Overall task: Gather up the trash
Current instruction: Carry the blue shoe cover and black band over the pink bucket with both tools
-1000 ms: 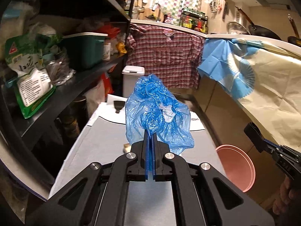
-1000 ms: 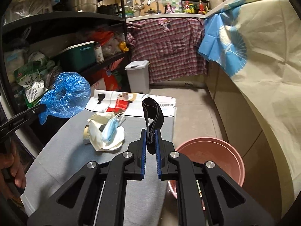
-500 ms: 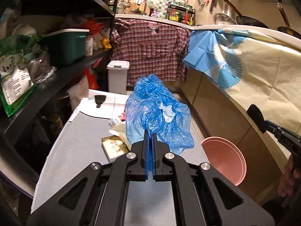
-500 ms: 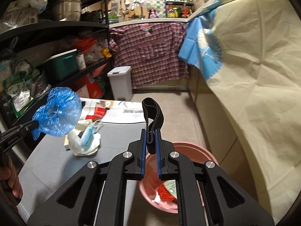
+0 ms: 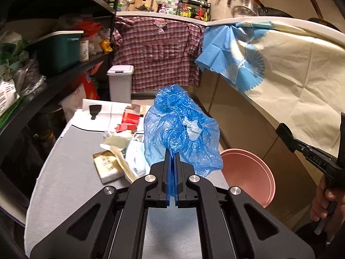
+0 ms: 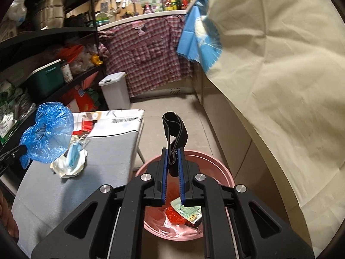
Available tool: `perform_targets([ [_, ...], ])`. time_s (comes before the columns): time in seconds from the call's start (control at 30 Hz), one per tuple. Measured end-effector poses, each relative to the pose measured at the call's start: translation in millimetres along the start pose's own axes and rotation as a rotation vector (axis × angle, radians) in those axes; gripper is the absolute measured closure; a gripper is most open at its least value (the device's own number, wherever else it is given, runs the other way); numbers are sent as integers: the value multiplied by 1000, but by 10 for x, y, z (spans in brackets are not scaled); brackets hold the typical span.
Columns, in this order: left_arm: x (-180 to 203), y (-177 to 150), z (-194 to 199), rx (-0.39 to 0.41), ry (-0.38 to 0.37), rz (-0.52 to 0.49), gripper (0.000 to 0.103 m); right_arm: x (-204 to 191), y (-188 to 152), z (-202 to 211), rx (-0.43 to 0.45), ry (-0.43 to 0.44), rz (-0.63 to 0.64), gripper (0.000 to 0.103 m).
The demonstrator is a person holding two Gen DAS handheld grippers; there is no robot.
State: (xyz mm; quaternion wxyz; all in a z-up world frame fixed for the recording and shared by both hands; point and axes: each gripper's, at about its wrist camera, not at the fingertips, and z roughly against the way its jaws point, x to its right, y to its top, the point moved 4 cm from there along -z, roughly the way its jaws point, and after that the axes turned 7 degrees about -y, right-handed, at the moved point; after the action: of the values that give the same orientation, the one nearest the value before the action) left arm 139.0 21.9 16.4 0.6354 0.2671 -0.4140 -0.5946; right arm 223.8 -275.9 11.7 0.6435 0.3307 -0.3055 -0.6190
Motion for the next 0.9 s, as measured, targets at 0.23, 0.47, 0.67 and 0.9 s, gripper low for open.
perform_targets([
  [0.23,223,-129,-169,-34,-23,-43,101,143,-82,-121,-16,-47,-11,93],
  [0.47,514,-202,-407,-69,-58,-71,101,240,-92,-244,-34,-52,-35,93],
  [0.67,780,-322,-723,-116,-85,-88,101,353,-87,-316,-44,-53,-74,93],
  [0.9,1036,-462,-1034,-164,-115,-117,101,364,-86,-409,-52,-58,-77,93],
])
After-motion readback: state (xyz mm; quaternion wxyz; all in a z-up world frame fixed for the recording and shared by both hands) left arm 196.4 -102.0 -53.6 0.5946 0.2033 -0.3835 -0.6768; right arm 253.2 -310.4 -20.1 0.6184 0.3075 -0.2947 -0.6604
